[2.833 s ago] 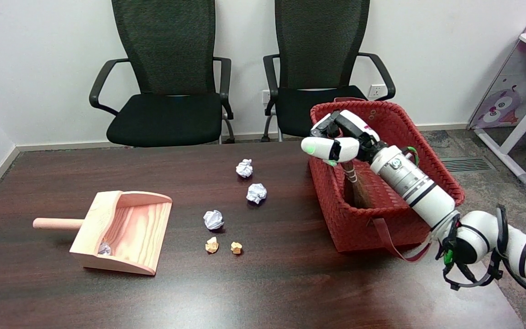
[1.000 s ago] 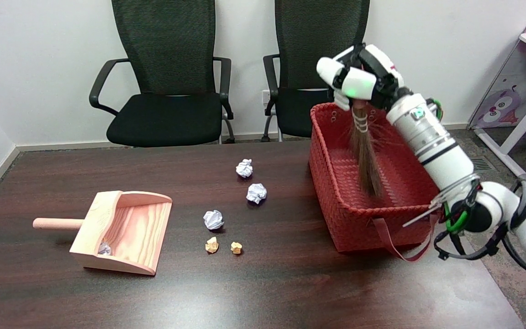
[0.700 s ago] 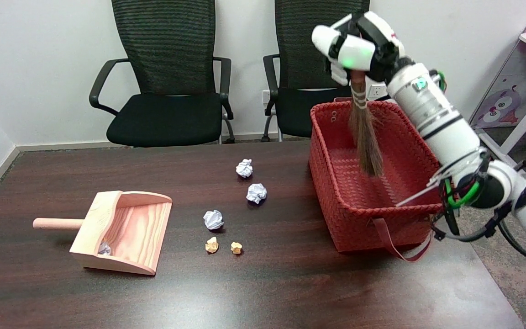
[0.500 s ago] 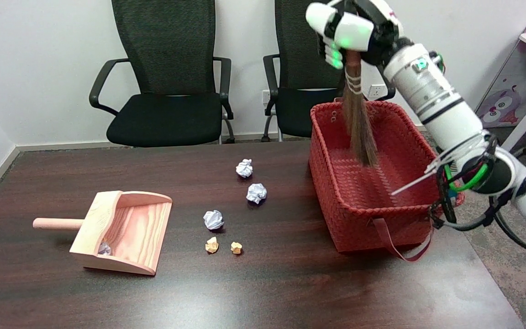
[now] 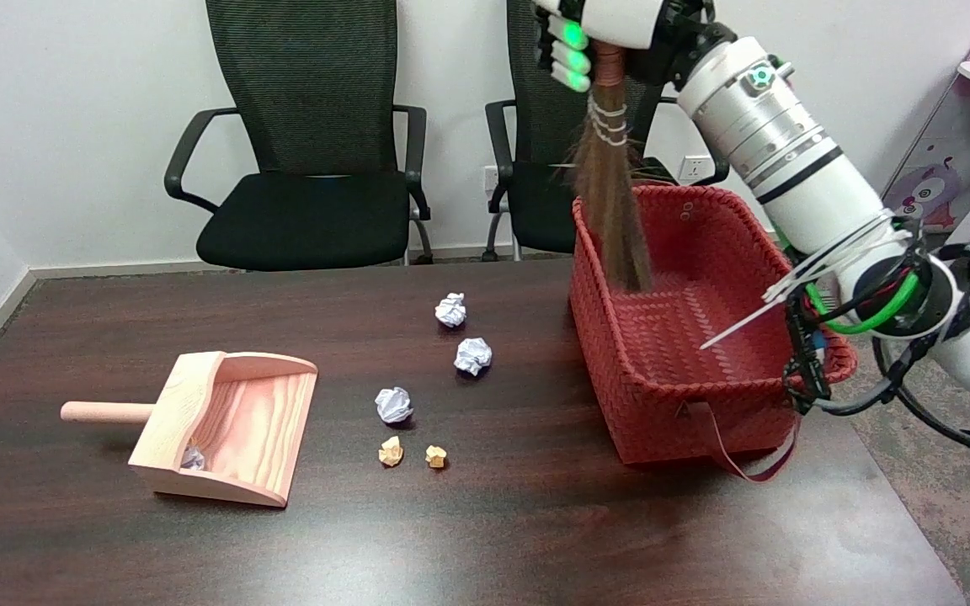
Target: Pick up the broom by its handle.
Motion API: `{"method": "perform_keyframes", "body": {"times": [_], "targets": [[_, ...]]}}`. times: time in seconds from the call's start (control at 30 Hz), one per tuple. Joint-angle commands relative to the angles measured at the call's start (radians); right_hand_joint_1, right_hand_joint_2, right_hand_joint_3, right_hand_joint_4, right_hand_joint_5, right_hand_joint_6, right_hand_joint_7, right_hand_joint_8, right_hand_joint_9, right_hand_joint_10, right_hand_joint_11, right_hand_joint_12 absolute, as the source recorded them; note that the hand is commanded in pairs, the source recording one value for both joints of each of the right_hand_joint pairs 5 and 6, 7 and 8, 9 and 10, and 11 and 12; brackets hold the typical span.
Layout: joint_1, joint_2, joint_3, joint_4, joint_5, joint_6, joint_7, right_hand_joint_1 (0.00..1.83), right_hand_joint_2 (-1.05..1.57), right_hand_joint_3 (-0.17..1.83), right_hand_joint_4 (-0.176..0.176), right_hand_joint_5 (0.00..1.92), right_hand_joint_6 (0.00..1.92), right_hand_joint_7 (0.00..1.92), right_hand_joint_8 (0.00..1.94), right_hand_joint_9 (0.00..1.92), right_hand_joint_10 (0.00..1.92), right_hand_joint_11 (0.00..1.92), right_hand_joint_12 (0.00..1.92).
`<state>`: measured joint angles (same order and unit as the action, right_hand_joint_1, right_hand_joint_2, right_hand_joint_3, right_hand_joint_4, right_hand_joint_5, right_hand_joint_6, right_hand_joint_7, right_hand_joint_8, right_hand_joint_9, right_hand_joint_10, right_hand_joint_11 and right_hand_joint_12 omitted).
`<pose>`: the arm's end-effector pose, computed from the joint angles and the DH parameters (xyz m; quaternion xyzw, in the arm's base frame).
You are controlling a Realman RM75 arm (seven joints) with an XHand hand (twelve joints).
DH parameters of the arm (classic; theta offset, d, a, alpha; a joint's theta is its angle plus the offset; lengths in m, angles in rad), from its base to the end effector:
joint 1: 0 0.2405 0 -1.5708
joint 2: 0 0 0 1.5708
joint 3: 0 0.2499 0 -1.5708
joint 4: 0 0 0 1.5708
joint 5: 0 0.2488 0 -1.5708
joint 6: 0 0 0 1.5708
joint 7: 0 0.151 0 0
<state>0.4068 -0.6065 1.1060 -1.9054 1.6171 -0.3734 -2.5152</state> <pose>-0.0126 -0.3911 0.2766 0.7182 -0.3513 0.4965 0.3379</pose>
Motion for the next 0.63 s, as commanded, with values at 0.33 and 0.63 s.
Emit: {"method": "perform_keyframes", "body": {"times": [0.33,0.63], "targets": [[0.056,-0.205,-0.324,0.011,0.062,-0.193,-0.047,0.99,1.57,1.83,0.055,1.92,1.92,1.92,1.92,1.92,1.92,1.92,1.92],[-0.002,-0.411,-0.283,0.214,0.066,-0.174,-0.047,0.99,1.57,1.83,0.061,1.92,1.92,1.92,1.92,1.92,1.92,1.92,1.92]]}}
